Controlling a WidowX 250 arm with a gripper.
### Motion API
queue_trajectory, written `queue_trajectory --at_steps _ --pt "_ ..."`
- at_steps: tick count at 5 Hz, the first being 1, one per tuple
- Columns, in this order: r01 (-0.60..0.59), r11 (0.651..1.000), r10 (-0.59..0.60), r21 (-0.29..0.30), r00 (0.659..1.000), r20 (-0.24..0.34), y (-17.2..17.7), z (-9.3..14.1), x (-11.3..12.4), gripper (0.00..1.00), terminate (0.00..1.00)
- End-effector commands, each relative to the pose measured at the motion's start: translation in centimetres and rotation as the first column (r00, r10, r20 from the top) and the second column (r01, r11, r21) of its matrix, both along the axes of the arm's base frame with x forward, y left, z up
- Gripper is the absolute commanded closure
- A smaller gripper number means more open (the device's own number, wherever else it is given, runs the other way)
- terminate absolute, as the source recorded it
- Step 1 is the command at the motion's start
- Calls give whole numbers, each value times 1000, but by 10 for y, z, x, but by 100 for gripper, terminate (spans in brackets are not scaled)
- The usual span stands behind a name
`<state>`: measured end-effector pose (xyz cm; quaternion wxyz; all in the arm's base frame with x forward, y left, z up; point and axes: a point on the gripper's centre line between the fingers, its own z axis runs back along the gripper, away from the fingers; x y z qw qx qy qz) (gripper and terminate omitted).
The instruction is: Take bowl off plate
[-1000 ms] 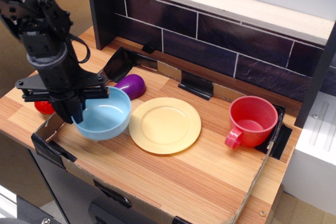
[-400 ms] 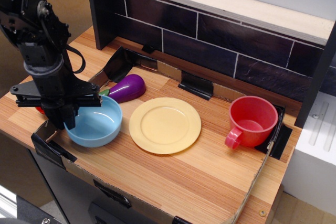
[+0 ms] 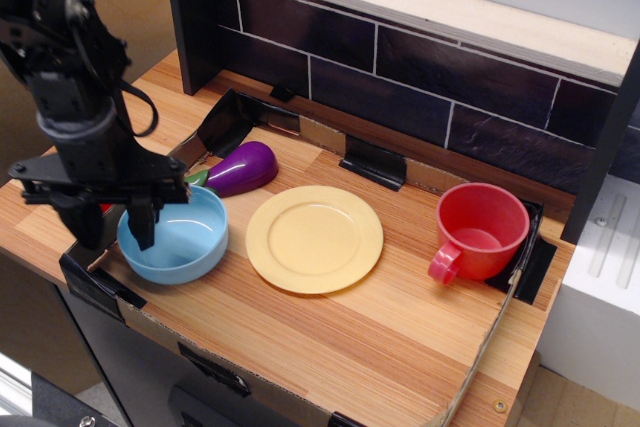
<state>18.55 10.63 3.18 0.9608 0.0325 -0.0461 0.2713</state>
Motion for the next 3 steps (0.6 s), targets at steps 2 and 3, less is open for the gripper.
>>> queue_trajectory --at_steps 2,3 --pt "5 1000 -7 20 996 89 -9 47 9 0 0" --pt "5 1000 -7 20 996 89 -9 47 9 0 100"
